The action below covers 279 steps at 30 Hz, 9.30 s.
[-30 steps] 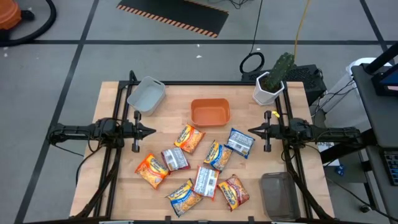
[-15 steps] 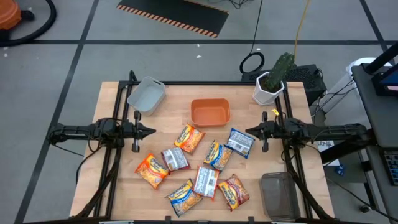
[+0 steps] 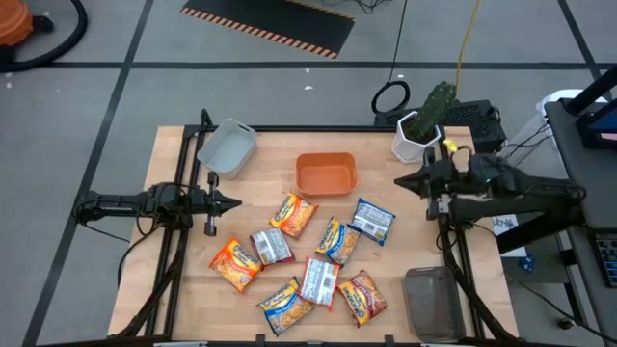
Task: Sort Maruchan noodles
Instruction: Put the top blue noodle pack into the gray bin
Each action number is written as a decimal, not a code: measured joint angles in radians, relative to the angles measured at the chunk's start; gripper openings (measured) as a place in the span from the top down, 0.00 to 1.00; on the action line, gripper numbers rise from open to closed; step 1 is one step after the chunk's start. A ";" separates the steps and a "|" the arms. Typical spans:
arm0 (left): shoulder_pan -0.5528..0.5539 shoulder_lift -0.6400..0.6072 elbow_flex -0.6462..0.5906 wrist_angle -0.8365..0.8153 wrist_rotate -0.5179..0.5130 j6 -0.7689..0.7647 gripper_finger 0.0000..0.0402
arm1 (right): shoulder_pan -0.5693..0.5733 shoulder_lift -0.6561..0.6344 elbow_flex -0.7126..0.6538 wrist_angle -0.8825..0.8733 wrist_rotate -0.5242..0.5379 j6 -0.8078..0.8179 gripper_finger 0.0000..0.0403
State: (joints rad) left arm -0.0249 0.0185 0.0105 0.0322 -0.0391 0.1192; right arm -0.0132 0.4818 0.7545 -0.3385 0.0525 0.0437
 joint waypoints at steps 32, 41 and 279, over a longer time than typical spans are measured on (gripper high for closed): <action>0.000 0.000 0.000 0.003 -0.001 0.010 1.00 | 0.000 0.651 1.071 -0.725 -0.028 0.264 1.00; 0.000 0.000 0.000 0.035 -0.015 -0.004 1.00 | 0.000 0.727 1.142 -0.785 -0.118 0.419 1.00; 0.297 1.396 1.366 -0.372 0.118 -0.418 0.32 | -0.252 0.611 0.479 0.122 -0.353 0.777 1.00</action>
State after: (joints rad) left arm 0.2718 1.4143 1.3766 -0.3398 0.0791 -0.2985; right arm -0.2655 1.0931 1.2335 -0.2168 -0.3009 0.8211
